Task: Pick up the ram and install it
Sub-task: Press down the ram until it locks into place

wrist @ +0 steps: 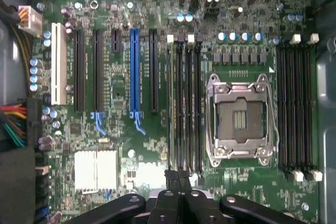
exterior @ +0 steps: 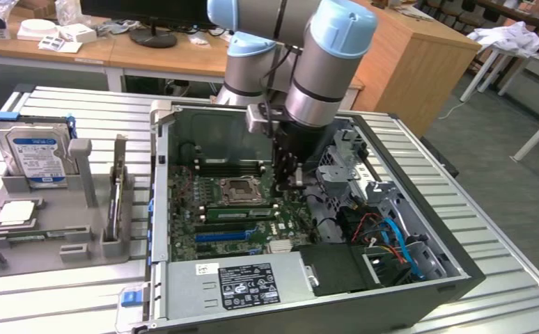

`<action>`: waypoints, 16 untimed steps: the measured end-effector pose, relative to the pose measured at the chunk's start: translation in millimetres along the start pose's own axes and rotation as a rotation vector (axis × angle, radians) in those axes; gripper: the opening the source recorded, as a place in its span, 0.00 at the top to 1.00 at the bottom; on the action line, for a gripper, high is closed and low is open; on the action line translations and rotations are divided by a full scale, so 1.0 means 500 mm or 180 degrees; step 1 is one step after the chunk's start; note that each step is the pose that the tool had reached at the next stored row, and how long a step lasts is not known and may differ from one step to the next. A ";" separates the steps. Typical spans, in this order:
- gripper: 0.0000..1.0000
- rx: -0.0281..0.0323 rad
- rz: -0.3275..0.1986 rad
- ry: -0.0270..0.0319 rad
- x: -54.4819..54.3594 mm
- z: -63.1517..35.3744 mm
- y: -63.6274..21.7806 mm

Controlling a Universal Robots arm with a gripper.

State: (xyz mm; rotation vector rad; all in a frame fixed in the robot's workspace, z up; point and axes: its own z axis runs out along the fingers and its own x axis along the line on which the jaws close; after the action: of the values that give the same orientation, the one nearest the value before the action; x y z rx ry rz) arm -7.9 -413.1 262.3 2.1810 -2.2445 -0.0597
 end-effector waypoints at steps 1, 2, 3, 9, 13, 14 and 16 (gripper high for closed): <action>0.89 0.0000 0.0000 0.0000 0.000 0.000 0.004; 0.89 0.0001 0.0000 0.0000 0.000 0.000 0.008; 0.89 0.0001 0.0000 0.0000 0.000 0.001 0.013; 0.89 0.0002 0.0000 0.0000 0.001 0.001 0.040; 0.89 0.0005 0.0000 0.0000 0.002 0.002 0.060; 0.89 0.0005 0.0000 0.0000 0.002 0.002 0.065; 0.89 0.0007 0.0000 0.0000 0.002 0.003 0.074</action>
State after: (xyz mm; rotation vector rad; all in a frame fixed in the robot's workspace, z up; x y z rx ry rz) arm -44.9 -413.1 262.3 2.1821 -2.2457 -0.0575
